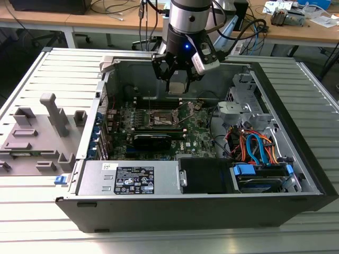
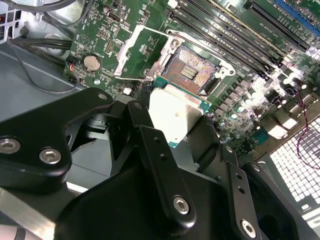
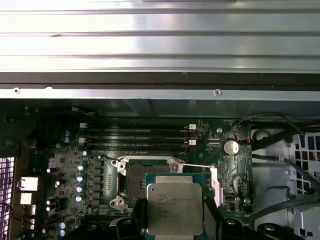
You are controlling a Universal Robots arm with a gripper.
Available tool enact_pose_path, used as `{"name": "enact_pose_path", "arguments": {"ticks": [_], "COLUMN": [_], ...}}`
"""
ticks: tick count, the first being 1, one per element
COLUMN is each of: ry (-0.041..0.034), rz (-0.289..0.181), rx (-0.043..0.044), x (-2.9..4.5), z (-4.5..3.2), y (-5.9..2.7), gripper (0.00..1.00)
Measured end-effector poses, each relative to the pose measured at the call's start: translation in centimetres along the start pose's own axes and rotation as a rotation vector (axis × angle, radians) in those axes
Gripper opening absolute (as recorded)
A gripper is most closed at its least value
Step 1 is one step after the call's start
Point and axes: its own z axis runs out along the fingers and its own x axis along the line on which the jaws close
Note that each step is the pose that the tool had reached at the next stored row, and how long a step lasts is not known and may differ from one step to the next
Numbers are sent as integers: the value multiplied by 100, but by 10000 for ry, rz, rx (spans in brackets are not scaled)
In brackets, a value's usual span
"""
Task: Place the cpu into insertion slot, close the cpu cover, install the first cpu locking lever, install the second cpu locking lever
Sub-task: 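Place the cpu into insertion slot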
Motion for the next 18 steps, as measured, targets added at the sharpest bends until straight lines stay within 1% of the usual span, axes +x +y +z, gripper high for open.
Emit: {"name": "enact_pose_path", "arguments": {"ticks": [18], "ry": [1], "rz": [0], "rx": [8], "x": [-1], "z": [45], "y": [-31], "gripper": [55]}}
